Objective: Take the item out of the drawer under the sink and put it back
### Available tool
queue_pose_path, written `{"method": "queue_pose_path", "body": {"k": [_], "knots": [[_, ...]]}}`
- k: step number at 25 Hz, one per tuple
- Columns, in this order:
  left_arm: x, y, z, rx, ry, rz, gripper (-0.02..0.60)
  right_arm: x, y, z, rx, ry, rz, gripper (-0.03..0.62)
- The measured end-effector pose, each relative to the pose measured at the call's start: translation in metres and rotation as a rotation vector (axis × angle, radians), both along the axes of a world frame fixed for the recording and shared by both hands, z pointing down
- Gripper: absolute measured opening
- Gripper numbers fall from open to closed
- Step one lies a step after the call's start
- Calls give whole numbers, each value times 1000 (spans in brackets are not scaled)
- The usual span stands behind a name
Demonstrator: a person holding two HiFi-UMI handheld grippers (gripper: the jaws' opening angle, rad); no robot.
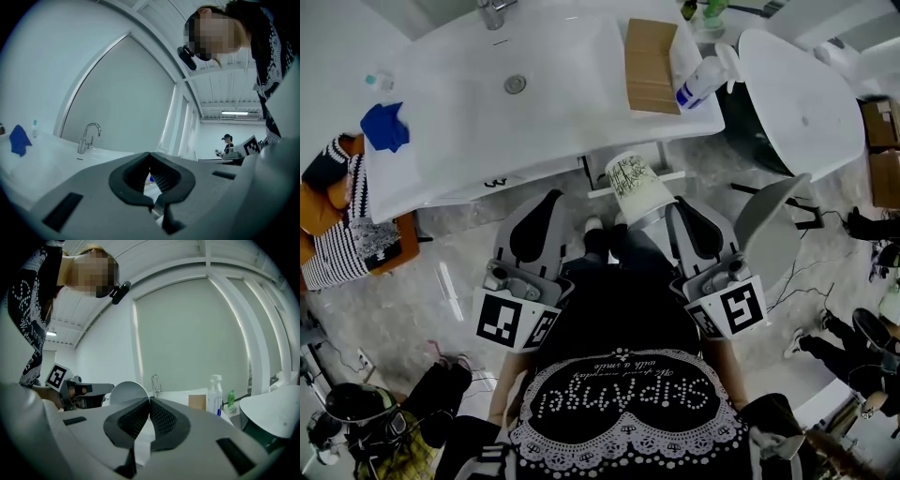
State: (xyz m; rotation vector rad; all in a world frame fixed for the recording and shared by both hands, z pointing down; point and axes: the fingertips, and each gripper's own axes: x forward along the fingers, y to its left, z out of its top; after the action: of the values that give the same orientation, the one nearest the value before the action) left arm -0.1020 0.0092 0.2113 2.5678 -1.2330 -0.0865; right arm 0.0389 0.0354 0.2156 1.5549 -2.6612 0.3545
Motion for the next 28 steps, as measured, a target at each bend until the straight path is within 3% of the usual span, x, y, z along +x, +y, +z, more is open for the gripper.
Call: {"method": "queue_pose_path", "body": {"k": [12,17,22,28], "knots": [[-3,-1,2,-10,-6,3,5,-2,-3,6,-9,24,-10,25],[-4,0,2,7,-76,2,5,-4,-4,6,-8,23,-16,25],[-11,-1,-4,30,-4,-15,5,-7,-3,6,-3,25,-14,25],[-11,-3,-3,26,-5,-16,5,-4,-4,9,-11,20,-8,25]]}}
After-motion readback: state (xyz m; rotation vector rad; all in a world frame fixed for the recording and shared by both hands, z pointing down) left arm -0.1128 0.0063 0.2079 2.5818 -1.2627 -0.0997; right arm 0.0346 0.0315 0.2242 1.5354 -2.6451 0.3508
